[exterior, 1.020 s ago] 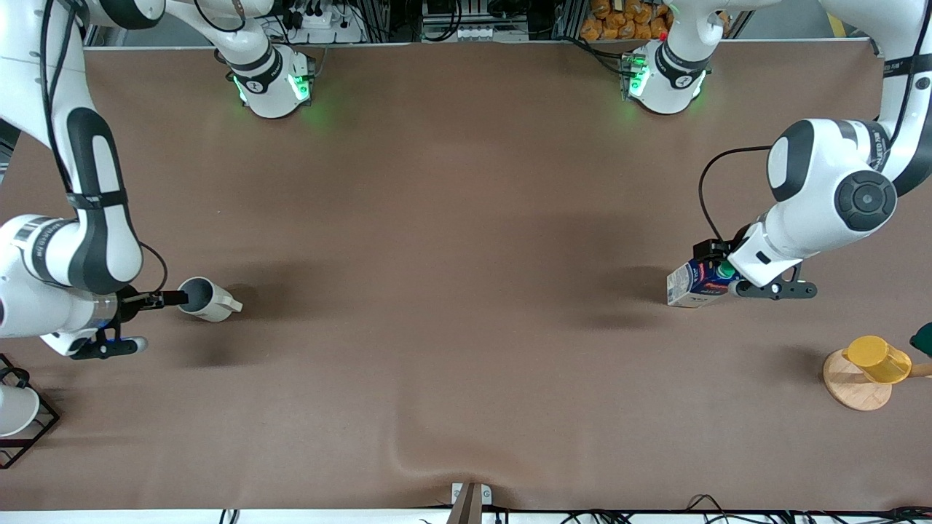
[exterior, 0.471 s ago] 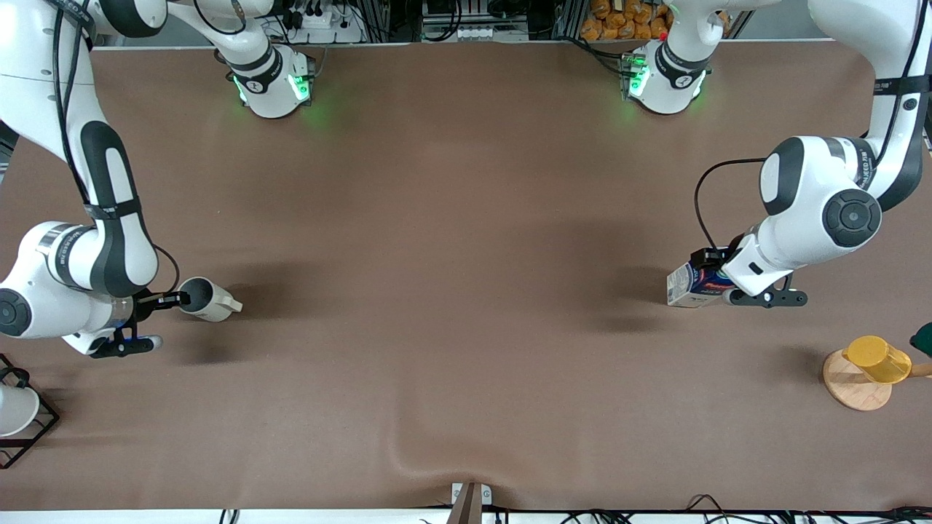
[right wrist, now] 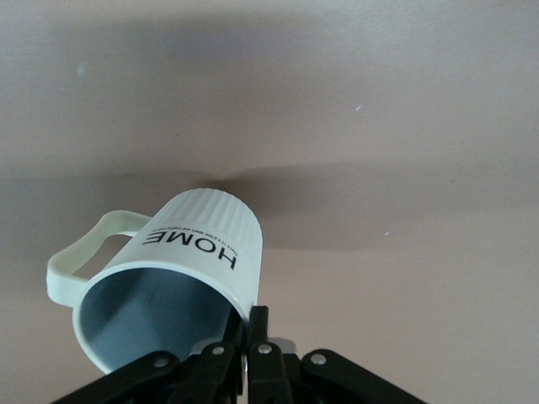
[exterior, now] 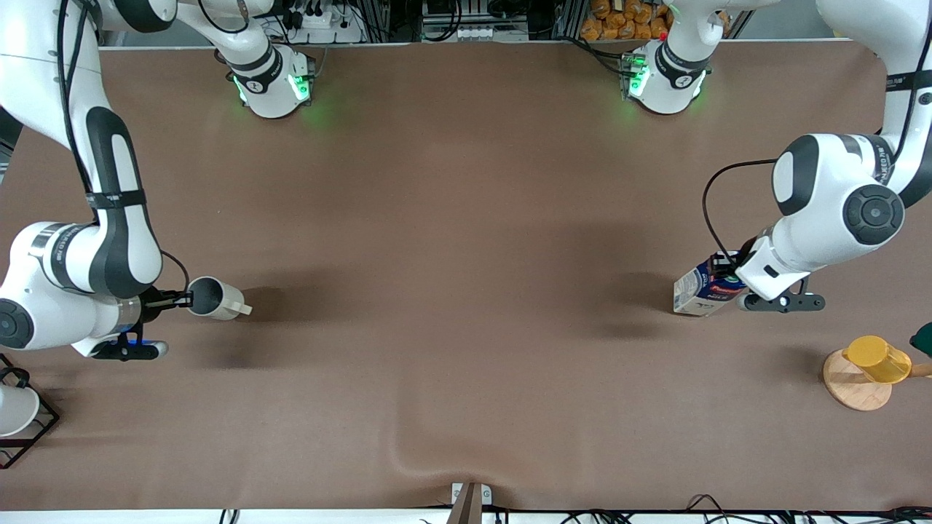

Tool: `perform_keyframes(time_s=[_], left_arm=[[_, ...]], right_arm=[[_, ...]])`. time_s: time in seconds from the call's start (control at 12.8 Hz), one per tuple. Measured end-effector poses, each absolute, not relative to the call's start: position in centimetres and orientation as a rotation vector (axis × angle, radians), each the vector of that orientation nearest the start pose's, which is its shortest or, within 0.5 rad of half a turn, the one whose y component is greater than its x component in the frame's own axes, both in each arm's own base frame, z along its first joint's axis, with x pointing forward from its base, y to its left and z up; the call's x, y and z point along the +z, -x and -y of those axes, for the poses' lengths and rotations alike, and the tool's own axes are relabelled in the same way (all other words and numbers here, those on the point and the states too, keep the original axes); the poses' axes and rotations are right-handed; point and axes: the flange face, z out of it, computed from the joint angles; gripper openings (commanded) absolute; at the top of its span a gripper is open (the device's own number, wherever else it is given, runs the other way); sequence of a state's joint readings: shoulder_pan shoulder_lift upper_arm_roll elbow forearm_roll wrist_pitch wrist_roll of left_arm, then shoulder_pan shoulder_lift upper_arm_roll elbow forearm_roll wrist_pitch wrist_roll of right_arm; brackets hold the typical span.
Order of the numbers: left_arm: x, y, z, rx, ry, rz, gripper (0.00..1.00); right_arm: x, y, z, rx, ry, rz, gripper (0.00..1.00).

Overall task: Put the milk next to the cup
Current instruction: 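Carry the mug with the right gripper toward the table middle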

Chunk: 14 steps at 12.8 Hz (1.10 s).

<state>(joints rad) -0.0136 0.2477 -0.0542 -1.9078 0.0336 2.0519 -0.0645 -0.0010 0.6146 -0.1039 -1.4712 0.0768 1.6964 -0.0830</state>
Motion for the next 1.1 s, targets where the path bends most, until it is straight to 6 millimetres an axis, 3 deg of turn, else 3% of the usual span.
perform_keyframes(time_s=[0.16,0.31,0.63,0.86,1.1], left_arm=[[36.2,-59.9,3.8,0.158,3.115,-0.031,0.08],[36.5,-60.0,4.0,0.152,3.116,-0.037,0.08],[41.2,-60.9,5.0,0.175,3.112,-0.059,0.09],[44.4,-61.1,7.9,0.158,3.113,-0.129,0.09],[46.1,-60.6,11.7,0.171,3.116,-0.178,0.1]], right_arm=[[31.3,-66.5,2.0,0.652,3.014,-0.202,0.0],[33.0,-66.7,-3.0,0.676,2.991,-0.394,0.0],[34.6,-66.4,-13.6,0.7,2.824,-0.78,0.0],[35.4,-65.2,-23.8,0.585,2.822,-0.959,0.0],[34.7,-63.8,-30.5,0.498,2.789,-1.068,0.0]])
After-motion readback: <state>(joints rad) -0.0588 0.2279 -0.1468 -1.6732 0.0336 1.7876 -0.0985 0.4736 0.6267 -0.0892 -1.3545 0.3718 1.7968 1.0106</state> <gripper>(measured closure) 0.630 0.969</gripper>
